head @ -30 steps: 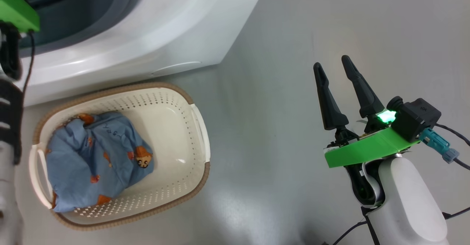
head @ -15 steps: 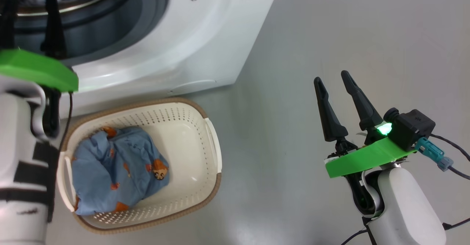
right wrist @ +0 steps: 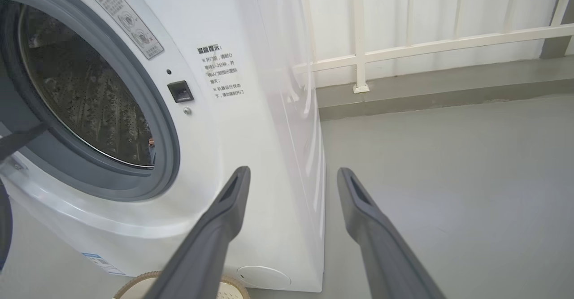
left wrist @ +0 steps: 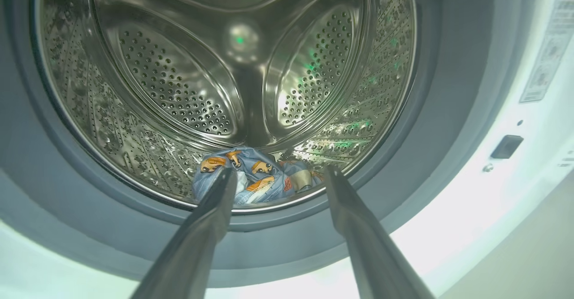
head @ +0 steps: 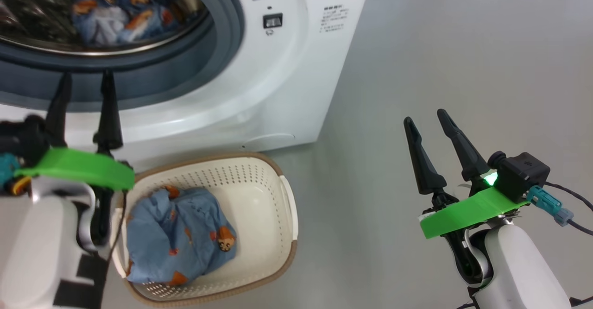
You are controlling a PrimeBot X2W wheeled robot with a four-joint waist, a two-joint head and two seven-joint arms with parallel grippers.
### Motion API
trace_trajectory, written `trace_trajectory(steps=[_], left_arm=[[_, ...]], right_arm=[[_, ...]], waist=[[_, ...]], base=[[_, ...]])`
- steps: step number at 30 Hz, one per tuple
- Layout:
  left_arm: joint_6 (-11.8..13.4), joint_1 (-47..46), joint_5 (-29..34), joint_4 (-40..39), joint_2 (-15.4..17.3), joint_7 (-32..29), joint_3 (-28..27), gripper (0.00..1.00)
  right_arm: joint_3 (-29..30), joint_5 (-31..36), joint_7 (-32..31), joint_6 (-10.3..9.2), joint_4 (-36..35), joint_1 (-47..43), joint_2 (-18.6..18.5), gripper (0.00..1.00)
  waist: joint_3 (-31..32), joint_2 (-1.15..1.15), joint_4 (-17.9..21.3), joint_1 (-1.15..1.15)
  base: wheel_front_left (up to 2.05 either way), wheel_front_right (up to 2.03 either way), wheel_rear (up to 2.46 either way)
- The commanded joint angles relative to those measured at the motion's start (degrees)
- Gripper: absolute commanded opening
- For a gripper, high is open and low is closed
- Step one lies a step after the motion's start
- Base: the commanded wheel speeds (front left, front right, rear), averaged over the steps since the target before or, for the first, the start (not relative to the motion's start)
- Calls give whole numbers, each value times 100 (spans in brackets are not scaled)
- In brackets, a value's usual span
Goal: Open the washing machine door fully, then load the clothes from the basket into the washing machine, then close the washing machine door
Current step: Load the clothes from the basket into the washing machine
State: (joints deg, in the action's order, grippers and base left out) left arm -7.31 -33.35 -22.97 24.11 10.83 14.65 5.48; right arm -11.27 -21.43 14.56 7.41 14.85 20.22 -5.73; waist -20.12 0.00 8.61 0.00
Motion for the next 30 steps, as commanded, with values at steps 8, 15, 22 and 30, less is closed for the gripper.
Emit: trace_trajectory(steps=[8,15,22,30], left_arm=[[39,911,128,-631,37,35,-284,100],[90,1601,185,-1080,-146,35,-447,100],[92,2168,249,-1531,-341,35,-678,100],[66,2532,396,-1801,-492,35,-713,100]], right_arm=[[-147,-109,44,8,-27,-322,-173,100],[-186,-186,44,8,25,-473,-275,100],[-130,-219,44,8,0,-586,-344,100],[-91,-197,44,8,-31,-687,-373,100]], waist=[[740,0,-326,0],[1074,0,-420,0],[1204,0,-489,0],[1347,0,-578,0]], base=[[0,0,0],[0,0,0],[0,0,0],[0,0,0]])
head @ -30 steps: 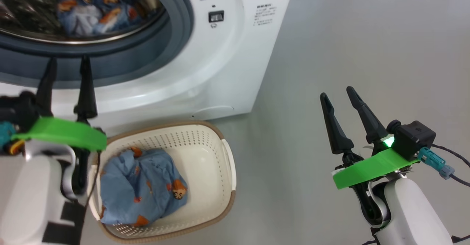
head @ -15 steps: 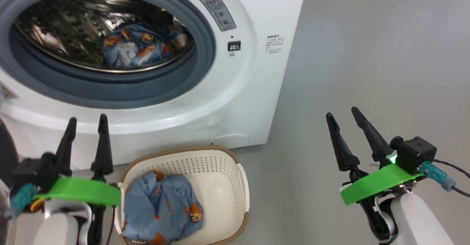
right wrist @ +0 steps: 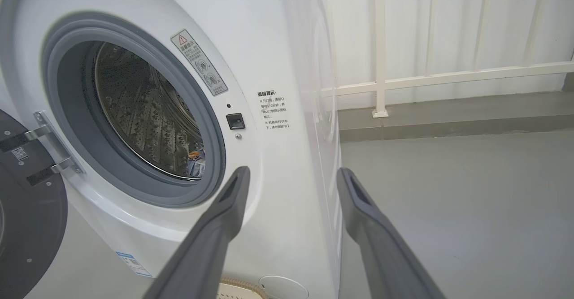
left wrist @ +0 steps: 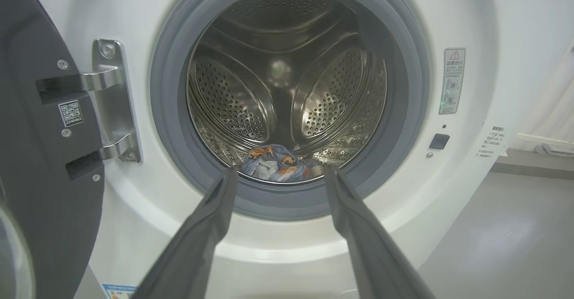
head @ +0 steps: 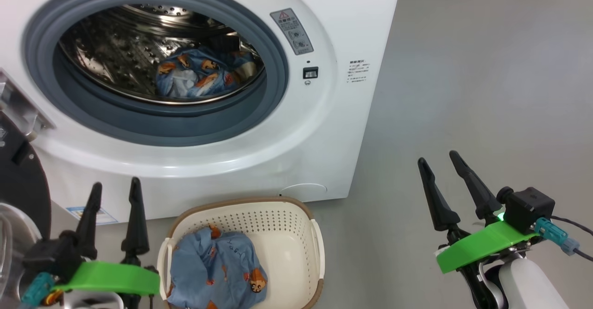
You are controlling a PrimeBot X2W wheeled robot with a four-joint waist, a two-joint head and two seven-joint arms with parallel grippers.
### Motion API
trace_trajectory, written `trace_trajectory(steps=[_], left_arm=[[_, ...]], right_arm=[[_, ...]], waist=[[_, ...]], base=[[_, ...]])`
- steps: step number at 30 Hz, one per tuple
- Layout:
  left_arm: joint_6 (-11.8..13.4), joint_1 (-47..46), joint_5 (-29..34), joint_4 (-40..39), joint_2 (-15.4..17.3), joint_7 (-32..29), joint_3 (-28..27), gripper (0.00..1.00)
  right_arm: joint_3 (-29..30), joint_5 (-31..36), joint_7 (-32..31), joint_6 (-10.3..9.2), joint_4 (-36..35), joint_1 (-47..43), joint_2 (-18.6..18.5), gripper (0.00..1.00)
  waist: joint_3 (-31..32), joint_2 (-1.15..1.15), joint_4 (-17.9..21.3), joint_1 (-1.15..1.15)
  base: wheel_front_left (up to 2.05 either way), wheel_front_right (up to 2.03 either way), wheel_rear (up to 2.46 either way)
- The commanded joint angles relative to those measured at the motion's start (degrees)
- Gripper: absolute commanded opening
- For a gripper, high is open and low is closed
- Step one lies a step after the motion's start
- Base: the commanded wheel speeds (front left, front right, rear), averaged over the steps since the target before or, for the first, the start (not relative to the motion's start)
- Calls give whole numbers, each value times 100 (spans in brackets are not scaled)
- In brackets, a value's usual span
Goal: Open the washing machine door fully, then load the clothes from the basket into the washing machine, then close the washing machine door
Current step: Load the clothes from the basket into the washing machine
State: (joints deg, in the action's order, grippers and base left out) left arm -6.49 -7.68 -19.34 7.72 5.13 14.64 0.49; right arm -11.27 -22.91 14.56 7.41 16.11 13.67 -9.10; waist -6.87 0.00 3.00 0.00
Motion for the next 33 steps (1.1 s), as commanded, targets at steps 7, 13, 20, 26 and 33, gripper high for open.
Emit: trace_trajectory(steps=[7,13,20,26,33], left_arm=[[-51,129,80,-208,26,36,-196,100],[-60,133,142,-194,-42,36,-218,100],[-68,129,234,-205,-90,36,-232,100],[-75,109,312,-202,-114,36,-262,100],[-85,85,328,-165,-140,36,-272,100]], right_arm=[[-81,-52,44,8,-185,-67,-82,100],[-56,-46,44,8,-198,-91,-100,100],[-77,-42,44,8,-209,-88,-120,100],[-80,-35,44,8,-214,-69,-113,100],[-83,-11,44,8,-223,-47,-108,100]], waist=[[58,0,-88,0],[88,0,-144,0],[70,0,-166,0],[29,0,-170,0],[-6,0,-159,0]], base=[[0,0,0],[0,0,0],[0,0,0],[0,0,0],[0,0,0]])
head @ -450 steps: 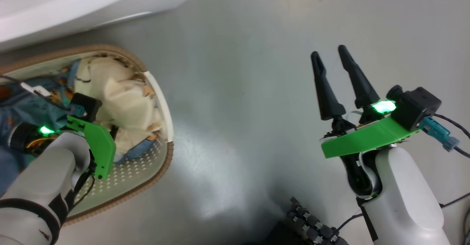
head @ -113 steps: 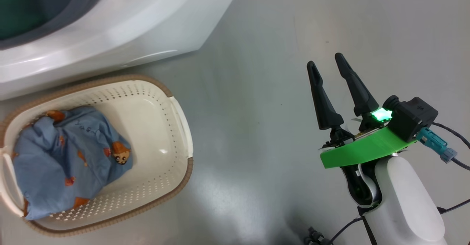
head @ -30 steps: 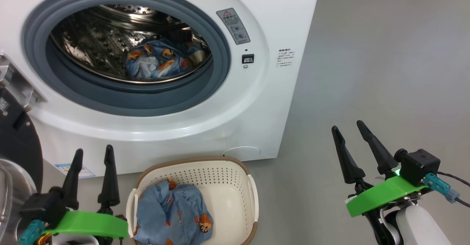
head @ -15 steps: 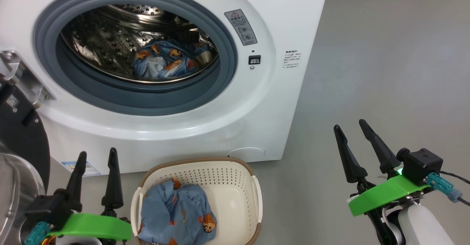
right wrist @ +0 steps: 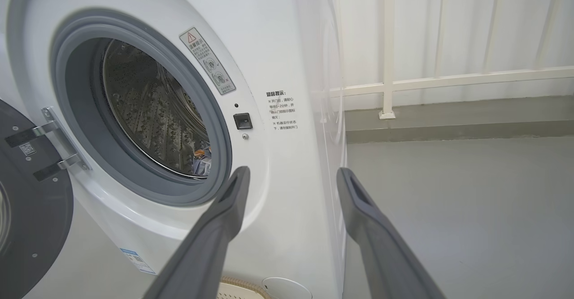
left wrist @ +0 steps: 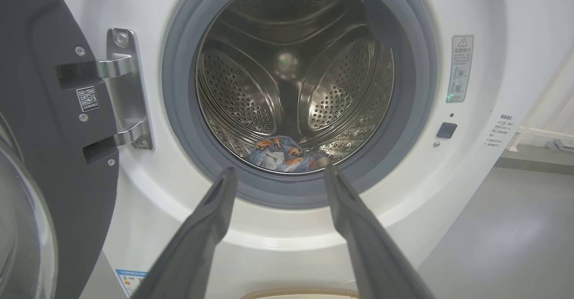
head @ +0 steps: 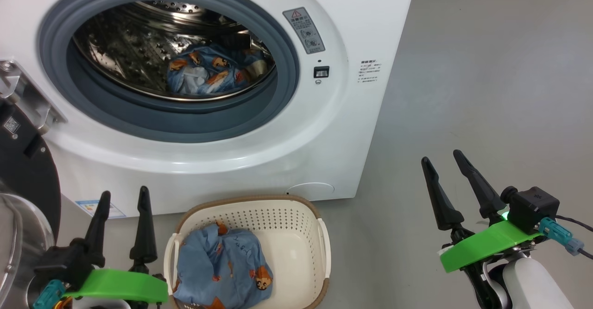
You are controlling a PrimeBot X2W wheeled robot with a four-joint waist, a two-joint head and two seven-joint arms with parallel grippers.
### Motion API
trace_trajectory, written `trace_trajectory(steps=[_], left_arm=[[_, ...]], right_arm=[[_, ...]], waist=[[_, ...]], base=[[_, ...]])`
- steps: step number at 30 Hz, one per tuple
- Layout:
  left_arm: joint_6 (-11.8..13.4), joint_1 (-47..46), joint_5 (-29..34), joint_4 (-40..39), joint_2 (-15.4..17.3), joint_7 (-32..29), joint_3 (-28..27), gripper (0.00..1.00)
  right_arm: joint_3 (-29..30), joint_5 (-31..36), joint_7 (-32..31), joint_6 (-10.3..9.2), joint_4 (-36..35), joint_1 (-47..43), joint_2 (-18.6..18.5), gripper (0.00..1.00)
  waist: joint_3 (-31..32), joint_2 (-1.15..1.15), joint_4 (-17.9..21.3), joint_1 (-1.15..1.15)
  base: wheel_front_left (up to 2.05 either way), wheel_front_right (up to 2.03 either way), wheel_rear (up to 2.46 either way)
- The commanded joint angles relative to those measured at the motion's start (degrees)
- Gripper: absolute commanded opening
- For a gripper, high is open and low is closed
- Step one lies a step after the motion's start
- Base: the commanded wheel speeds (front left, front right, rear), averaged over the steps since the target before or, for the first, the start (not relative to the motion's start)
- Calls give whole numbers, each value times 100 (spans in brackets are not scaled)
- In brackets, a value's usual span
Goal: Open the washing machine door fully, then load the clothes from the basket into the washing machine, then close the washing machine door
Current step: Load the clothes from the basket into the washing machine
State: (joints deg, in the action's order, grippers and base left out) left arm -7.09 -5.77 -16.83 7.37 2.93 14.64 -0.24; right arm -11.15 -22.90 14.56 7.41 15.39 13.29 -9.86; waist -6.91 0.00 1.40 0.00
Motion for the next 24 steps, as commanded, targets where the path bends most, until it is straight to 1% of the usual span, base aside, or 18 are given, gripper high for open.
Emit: trace_trajectory(steps=[1,7,11,16,24], left_arm=[[-25,-109,80,-123,77,36,-200,100],[-30,-129,124,-74,72,36,-204,100],[-32,-120,116,94,79,36,-144,100],[-35,-173,73,401,178,18,-12,100],[-37,-440,28,905,368,-185,212,100]], right_arm=[[-94,-10,44,8,-150,-8,-31,100],[-93,-6,44,8,-146,-4,-18,100],[-107,-8,44,8,-134,5,-11,100],[-122,-20,44,8,-114,27,4,100],[-94,-11,44,8,-128,93,52,100]], waist=[[-3,0,1,0],[-27,0,8,0],[-45,0,23,0],[-133,0,83,0],[-448,0,176,0]], base=[[0,0,0],[0,0,0],[0,0,0],[0,0,0],[0,0,0]])
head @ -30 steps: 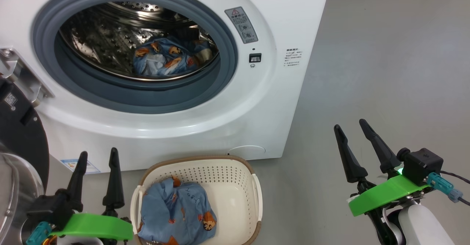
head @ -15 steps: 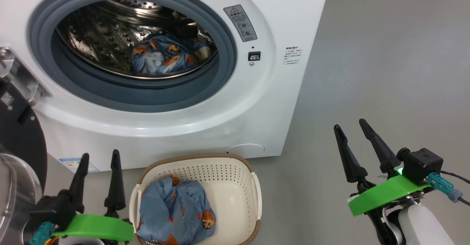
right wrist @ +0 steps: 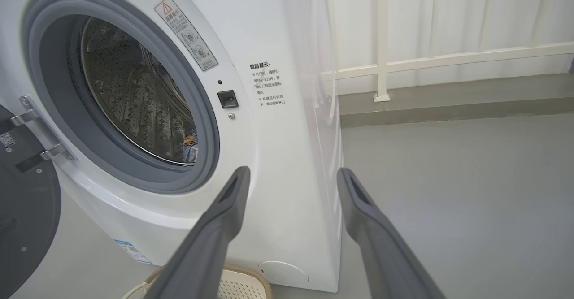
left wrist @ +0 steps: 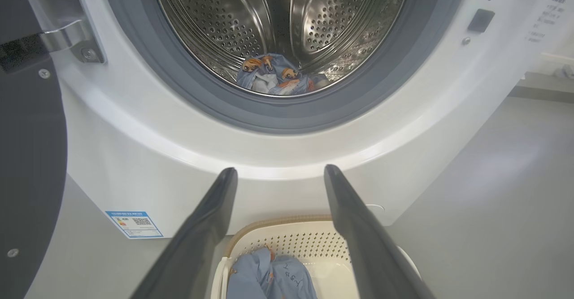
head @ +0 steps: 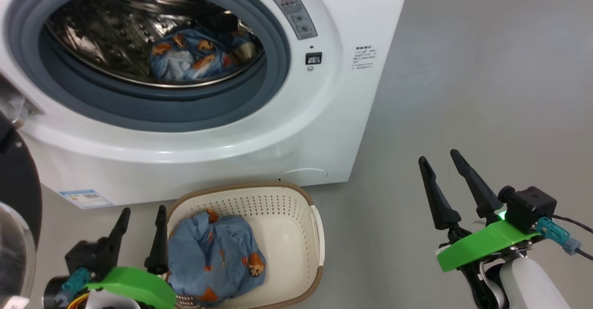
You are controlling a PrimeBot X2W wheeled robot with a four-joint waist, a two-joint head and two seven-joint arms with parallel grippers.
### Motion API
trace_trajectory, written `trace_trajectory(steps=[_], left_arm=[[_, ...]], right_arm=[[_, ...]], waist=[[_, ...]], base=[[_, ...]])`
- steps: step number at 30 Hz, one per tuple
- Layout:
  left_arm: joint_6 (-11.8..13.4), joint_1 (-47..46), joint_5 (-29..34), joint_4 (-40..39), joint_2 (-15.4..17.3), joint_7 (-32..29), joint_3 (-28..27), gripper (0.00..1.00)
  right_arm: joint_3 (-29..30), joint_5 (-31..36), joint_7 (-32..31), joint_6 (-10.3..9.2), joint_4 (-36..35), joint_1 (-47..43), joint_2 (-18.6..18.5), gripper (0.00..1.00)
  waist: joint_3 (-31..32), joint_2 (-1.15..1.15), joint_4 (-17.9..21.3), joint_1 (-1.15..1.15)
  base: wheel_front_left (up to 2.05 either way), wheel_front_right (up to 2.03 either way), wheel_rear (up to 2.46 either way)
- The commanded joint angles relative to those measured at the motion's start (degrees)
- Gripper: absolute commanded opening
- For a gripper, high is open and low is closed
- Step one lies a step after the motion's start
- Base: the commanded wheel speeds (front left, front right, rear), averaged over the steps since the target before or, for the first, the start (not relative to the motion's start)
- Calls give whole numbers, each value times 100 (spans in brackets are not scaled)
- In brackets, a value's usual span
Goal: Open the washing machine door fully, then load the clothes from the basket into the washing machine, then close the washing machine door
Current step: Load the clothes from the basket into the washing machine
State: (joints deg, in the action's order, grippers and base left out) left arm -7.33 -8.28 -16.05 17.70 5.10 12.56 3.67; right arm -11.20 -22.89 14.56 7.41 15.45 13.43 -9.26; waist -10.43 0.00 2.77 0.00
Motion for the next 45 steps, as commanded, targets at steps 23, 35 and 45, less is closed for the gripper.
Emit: trace_trajectory(steps=[23,35,45], left_arm=[[-15,-1927,-966,2239,1177,-563,1593,100],[-15,-2959,-1205,3741,1359,-957,2613,100],[-15,-3807,-1010,4713,1434,-1279,3092,100]], right_arm=[[-67,93,44,8,-304,730,487,100],[-194,90,44,8,-387,1068,608,100],[-431,-95,44,8,-469,1306,635,100]], waist=[[-1826,0,610,0],[-2658,0,948,0],[-3236,0,1224,0]], base=[[0,0,0],[0,0,0],[0,0,0]])
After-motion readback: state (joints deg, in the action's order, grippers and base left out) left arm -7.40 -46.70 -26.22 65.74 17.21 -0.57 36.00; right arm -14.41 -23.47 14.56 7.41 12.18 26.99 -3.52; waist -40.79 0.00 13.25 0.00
